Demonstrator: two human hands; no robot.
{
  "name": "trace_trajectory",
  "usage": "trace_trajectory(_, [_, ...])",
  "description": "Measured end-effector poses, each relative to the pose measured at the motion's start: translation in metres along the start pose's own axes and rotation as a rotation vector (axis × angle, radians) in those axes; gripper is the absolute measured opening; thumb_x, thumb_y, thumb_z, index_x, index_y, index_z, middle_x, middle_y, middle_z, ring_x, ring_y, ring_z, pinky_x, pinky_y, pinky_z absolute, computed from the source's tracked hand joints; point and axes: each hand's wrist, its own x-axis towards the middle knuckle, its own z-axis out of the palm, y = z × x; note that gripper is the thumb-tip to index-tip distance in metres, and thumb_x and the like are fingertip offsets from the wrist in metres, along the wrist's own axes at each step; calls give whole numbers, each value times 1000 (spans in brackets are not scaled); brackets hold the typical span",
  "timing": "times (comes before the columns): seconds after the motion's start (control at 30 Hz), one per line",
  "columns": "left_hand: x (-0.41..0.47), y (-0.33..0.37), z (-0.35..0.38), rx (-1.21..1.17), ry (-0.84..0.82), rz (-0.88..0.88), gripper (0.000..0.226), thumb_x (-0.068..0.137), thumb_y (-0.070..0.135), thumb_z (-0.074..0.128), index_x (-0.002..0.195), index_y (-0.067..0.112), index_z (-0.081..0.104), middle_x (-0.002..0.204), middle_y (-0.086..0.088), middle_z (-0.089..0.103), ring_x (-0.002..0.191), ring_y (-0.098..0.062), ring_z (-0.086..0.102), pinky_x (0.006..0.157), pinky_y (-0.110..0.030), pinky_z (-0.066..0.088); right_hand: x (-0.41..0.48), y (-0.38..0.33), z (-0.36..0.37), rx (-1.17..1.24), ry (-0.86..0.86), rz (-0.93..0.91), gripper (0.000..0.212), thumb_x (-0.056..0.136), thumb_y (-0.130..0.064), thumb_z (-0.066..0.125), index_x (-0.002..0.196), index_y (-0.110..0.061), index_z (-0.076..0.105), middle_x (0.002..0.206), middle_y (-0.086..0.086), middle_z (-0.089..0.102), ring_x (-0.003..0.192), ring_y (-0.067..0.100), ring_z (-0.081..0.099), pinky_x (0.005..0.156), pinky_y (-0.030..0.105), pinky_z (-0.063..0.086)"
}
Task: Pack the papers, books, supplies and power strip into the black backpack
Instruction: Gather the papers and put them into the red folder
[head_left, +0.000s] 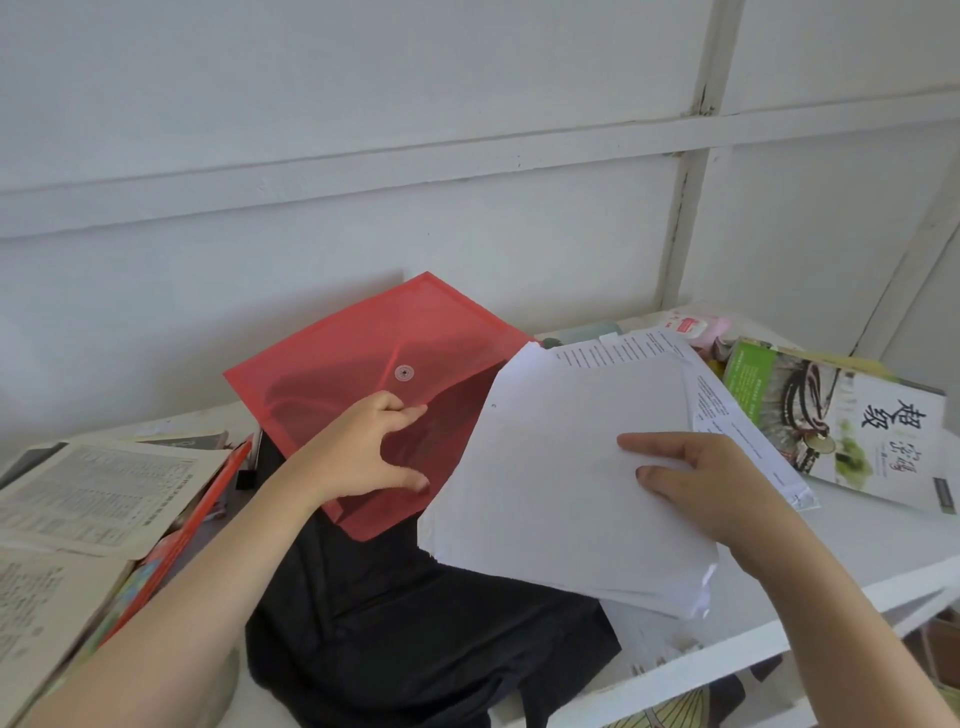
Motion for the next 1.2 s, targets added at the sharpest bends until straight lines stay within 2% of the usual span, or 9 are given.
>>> trace_trajectory(0.13, [-5, 3, -7, -44, -85, 5, 115, 54, 50, 84, 148, 29, 22, 125, 20, 29, 119, 2, 26, 100, -20, 25, 5, -4, -4, -15, -51, 29, 31, 88, -3, 57, 99, -30, 68, 95, -18, 55, 85, 5, 55, 69, 21, 46])
trace_trajectory(0.23, [-11, 5, -11, 52, -85, 17, 124, 52, 50, 85, 150, 28, 12, 132, 18, 22, 124, 1, 19, 105, -20, 21, 8, -6, -7, -50, -103, 88, 30, 87, -1, 58, 94, -28, 71, 99, -6, 62, 85, 15, 60, 70, 25, 49])
trace_trajectory(0.33, [-16, 9, -11, 206, -42, 22, 131, 51, 56, 83, 150, 27, 2, 142, 10, 15, 135, -9, 15, 110, -26, 20, 10, -9, -11, -32, -165, 142, 29, 85, 2, 60, 90, -23, 74, 97, 4, 69, 86, 23, 64, 73, 29, 53])
trace_trajectory(0.5, [-21, 17, -9, 262, -20, 34, 132, 54, 56, 81, 150, 25, -4, 145, 8, 9, 136, -12, 12, 111, -27, 18, 15, -13, -15, 36, -221, 150, 29, 84, 1, 61, 90, -22, 76, 97, 6, 73, 86, 25, 66, 66, 24, 53])
trace_trajectory(0.67, [-25, 22, -13, 266, -16, 55, 128, 56, 58, 79, 150, 25, -3, 144, 8, 13, 134, -12, 13, 112, -27, 10, 23, -12, -6, 179, -126, 155, 28, 85, 2, 58, 100, -17, 73, 98, 0, 68, 79, 15, 60, 48, 10, 47])
trace_trajectory(0.8, [-29, 30, -19, 249, -21, 53, 128, 54, 59, 79, 149, 28, -1, 143, 11, 13, 131, -7, 5, 114, -30, -3, 27, -6, 4, 253, -53, 171, 29, 84, 3, 58, 90, -20, 74, 100, 4, 68, 88, 23, 62, 64, 22, 51])
trace_trajectory(0.9, [-32, 34, -19, 258, -50, 59, 129, 54, 59, 79, 149, 29, -3, 144, 13, 11, 130, -2, -1, 108, -25, -17, 29, -5, 16, 286, 14, 168, 33, 84, 3, 58, 79, -25, 74, 110, 9, 65, 99, 32, 59, 78, 34, 51])
trace_trajectory(1.07, [-39, 45, -14, 245, -126, 34, 129, 58, 53, 80, 149, 28, -8, 148, 15, 1, 132, -3, -12, 98, -25, -24, 23, -14, 36, 171, 100, 83, 36, 86, 3, 52, 112, -17, 68, 114, 4, 59, 88, 15, 52, 72, 23, 45])
trace_trajectory(1.2, [-41, 50, -10, 231, -144, 41, 129, 60, 52, 80, 148, 27, -10, 150, 13, -1, 133, -4, -13, 93, -21, -28, 21, -18, 57, 25, 130, -18, 40, 87, -1, 51, 122, -15, 63, 128, 2, 57, 107, 17, 50, 99, 31, 42])
